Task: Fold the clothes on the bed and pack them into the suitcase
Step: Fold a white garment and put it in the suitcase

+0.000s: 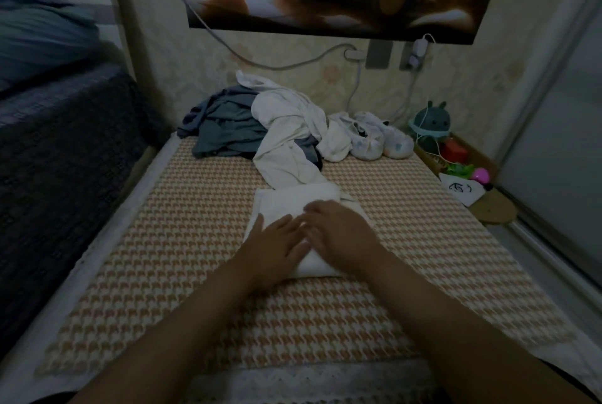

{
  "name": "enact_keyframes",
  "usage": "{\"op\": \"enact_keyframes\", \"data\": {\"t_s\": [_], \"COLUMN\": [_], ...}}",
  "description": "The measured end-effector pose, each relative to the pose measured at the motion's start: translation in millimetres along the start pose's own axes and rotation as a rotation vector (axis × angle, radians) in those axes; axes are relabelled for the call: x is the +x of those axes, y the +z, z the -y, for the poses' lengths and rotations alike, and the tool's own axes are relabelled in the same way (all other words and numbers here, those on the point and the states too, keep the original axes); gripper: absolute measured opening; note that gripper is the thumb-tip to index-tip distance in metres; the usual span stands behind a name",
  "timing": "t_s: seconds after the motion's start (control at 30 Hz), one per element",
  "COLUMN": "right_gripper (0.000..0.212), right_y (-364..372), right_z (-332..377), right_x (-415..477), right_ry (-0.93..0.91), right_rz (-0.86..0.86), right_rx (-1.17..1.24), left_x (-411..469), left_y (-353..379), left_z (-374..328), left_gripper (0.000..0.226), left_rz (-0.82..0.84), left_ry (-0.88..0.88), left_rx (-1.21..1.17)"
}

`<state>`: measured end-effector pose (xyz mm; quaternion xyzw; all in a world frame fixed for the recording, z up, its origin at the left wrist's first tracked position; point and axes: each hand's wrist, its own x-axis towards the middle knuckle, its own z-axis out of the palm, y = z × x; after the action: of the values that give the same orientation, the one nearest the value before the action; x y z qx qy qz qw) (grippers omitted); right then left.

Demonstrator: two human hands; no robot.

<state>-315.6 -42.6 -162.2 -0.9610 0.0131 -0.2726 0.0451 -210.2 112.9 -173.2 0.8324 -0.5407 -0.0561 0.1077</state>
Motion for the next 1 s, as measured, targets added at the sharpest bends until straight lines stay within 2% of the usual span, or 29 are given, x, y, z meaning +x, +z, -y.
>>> {"op": "enact_keyframes", "data": {"t_s": [0.07, 0.13, 0.2, 0.23, 0.3, 0.47, 0.53, 0.6, 0.67, 0.77, 0.8, 0.93, 1.0], "right_gripper": [0.059, 0.082, 0.102, 0.105, 0.101, 0.098, 0.078, 0.052, 0.044, 0.031, 0.028, 0.041, 0.044], "right_y": [-6, -13, -21, -24, -26, -22, -29, -44, -63, -81, -83, -62, -46], "right_z": [9, 8, 2, -1, -5, -1, -1, -5, -10, -21, -22, -27, -28], "right_x": [-10, -19, -21, -21, -22, -20, -15, -10, -8, -11, -12, -10, -6], "right_ry": [0.098, 0.191, 0.177, 0.186, 0.238, 0.317, 0.366, 0.426, 0.466, 0.652, 0.696, 0.708, 0.721], "right_rz": [0.244, 0.508, 0.649, 0.668, 0.636, 0.53, 0.531, 0.518, 0.507, 0.483, 0.452, 0.284, 0.183], "right_rx": [0.124, 0.126, 0.089, 0.086, 0.088, 0.128, 0.164, 0.229, 0.388, 0.632, 0.662, 0.474, 0.415], "left_x": [0, -8, -19, -23, -27, -35, -38, -40, -41, -40, -37, -18, -7], "left_y": [-3, -9, -16, -19, -23, -28, -36, -51, -66, -75, -76, -63, -55], "left_z": [13, 26, 33, 34, 36, 39, 34, 27, 23, 19, 18, 22, 27], "left_gripper": [0.078, 0.105, 0.116, 0.119, 0.121, 0.096, 0.081, 0.079, 0.075, 0.034, 0.028, 0.033, 0.046], "left_rz": [0.015, 0.035, 0.064, 0.064, 0.043, 0.012, -0.013, 0.007, -0.008, -0.068, -0.074, -0.039, 0.008], "left_ry": [-0.006, -0.002, 0.009, 0.012, 0.012, -0.033, -0.08, -0.114, -0.119, -0.214, -0.256, -0.348, -0.425], "left_rx": [-0.086, -0.089, 0.0, 0.034, 0.035, -0.095, -0.175, -0.204, -0.302, -0.668, -0.736, -0.619, -0.492]}}
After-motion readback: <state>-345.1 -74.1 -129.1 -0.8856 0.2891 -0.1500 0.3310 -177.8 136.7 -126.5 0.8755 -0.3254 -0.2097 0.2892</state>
